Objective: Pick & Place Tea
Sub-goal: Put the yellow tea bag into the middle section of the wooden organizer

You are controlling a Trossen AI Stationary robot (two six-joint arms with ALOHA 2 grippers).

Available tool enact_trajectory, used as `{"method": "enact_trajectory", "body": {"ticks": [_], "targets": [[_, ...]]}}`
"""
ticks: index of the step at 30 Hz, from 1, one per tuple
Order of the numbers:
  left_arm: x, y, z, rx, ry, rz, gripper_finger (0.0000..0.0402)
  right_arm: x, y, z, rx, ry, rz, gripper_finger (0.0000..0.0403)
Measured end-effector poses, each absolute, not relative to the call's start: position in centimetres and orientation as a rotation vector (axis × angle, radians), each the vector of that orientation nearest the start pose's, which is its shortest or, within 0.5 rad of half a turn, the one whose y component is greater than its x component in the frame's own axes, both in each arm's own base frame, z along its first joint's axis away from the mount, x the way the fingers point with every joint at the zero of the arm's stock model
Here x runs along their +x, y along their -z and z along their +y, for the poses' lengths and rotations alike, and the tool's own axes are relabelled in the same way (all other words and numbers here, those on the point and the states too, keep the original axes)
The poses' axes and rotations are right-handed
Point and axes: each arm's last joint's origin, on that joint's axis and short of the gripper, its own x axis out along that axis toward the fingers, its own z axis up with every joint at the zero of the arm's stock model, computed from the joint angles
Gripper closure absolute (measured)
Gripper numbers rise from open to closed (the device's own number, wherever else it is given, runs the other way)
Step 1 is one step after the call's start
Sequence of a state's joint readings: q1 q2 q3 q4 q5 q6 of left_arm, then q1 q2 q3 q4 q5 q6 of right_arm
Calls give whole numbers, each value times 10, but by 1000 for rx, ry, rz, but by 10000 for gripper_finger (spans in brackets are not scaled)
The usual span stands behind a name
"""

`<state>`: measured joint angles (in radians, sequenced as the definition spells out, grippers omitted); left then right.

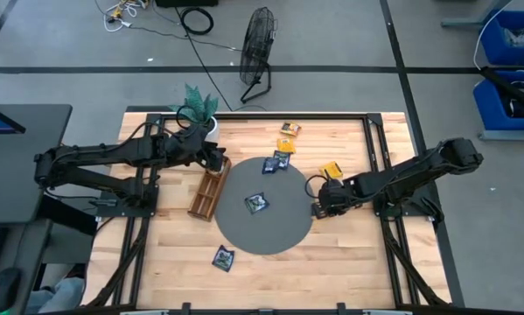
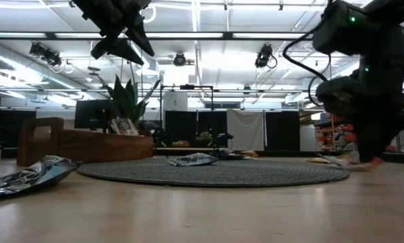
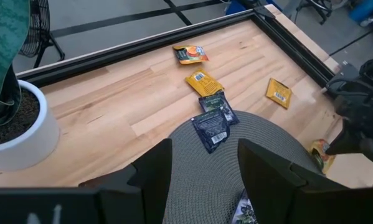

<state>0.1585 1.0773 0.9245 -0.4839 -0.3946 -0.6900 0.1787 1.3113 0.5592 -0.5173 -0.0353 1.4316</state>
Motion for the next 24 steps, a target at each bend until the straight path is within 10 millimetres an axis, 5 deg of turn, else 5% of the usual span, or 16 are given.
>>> {"method": "enact_trajectory", "body": {"ticks": [13, 24], "targets": [[224, -309, 45, -639, -648, 347, 213, 231, -214, 29, 963, 679, 904, 402], [242, -316, 45, -740, -507, 223, 213, 258, -277, 4, 869, 707, 580, 402]]}}
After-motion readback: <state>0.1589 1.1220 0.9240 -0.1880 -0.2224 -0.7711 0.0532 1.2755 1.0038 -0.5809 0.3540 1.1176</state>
